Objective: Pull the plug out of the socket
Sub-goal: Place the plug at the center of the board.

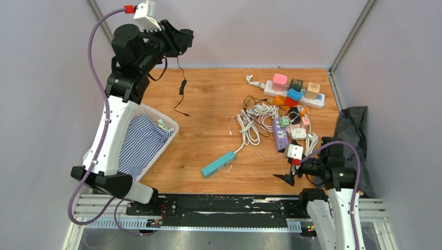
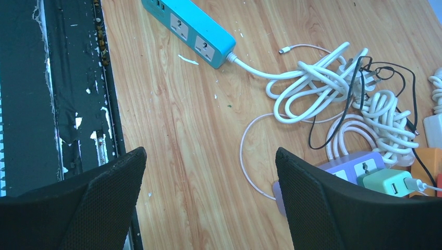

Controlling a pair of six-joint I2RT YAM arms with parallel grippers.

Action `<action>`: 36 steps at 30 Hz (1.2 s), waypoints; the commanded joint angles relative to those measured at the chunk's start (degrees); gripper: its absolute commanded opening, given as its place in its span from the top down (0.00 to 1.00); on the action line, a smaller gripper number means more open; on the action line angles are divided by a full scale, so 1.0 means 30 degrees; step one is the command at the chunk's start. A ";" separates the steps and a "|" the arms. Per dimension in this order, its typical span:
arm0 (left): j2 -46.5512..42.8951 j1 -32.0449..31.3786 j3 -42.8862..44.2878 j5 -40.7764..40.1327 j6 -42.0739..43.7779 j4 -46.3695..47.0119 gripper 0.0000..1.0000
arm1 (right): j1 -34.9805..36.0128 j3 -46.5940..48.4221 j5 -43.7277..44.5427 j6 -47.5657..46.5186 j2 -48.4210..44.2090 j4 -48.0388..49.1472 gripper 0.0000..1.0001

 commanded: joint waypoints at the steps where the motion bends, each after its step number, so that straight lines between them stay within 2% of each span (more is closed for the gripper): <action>1: 0.0207 0.0301 -0.0350 -0.0248 0.0849 -0.0522 1.00 | -0.0258 -0.0341 -0.0747 -0.0385 -0.0154 -0.0491 0.05; 16: 0.1035 0.0692 -0.2106 -0.1310 0.2114 -0.0821 1.00 | -0.0317 -0.0384 -0.0804 -0.0397 -0.0012 -0.0522 0.05; 26: 0.1112 0.0823 -0.4359 -0.4381 0.3399 -0.0428 1.00 | -0.0346 -0.0435 -0.0833 -0.0445 0.0053 -0.0522 0.05; 29: 0.1676 0.1017 -0.4720 -0.5333 0.3685 -0.0300 0.99 | -0.0432 -0.0442 -0.0913 -0.0473 0.0062 -0.0566 0.05; 36: 0.3866 0.1680 -0.5612 -0.5381 0.4253 0.0064 0.96 | -0.0507 -0.0470 -0.0992 -0.0657 -0.0023 -0.0673 0.05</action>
